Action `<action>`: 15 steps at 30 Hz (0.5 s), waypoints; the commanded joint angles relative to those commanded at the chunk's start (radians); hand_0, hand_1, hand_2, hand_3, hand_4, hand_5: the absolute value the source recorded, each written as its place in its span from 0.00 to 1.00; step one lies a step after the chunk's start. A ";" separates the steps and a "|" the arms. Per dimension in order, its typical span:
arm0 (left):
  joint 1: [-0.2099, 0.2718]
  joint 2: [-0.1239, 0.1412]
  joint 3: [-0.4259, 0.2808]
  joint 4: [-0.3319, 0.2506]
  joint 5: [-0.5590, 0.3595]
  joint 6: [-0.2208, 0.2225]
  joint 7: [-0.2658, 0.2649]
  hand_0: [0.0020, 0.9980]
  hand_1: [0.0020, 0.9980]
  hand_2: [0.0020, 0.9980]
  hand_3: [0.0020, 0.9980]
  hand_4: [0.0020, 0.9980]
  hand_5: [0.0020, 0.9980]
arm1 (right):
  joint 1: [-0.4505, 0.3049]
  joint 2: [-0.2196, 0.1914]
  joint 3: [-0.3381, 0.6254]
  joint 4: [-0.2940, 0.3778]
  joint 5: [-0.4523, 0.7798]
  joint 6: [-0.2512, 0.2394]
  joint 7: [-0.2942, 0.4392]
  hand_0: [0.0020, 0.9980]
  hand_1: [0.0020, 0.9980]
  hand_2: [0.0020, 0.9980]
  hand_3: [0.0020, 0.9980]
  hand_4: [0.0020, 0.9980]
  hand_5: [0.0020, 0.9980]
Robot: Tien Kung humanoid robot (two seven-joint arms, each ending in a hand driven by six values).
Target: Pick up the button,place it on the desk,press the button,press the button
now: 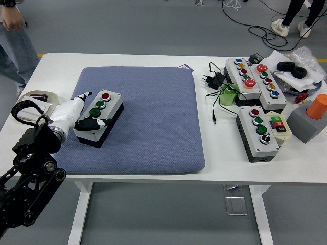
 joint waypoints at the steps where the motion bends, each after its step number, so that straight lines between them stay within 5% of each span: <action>1: -0.005 -0.003 0.002 0.011 0.006 0.003 0.007 0.80 0.90 0.98 1.00 1.00 0.70 | 0.001 0.000 -0.001 0.000 0.001 0.000 0.000 0.67 0.60 0.63 0.59 0.28 0.07; 13: -0.037 -0.016 0.020 0.056 0.049 -0.029 0.044 0.70 0.82 0.89 1.00 1.00 0.71 | 0.002 -0.002 0.008 0.000 -0.008 -0.002 0.001 0.67 0.60 0.63 0.59 0.28 0.07; 14: -0.039 -0.017 0.021 0.060 0.051 -0.036 0.043 0.60 0.73 0.80 0.95 1.00 0.65 | 0.002 -0.002 0.008 0.000 -0.009 -0.003 0.001 0.67 0.59 0.62 0.59 0.29 0.07; 15: -0.042 -0.017 0.021 0.063 0.052 -0.042 0.042 0.60 0.73 0.80 0.95 1.00 0.65 | 0.003 -0.002 0.008 0.000 -0.009 -0.003 0.001 0.67 0.59 0.62 0.59 0.29 0.07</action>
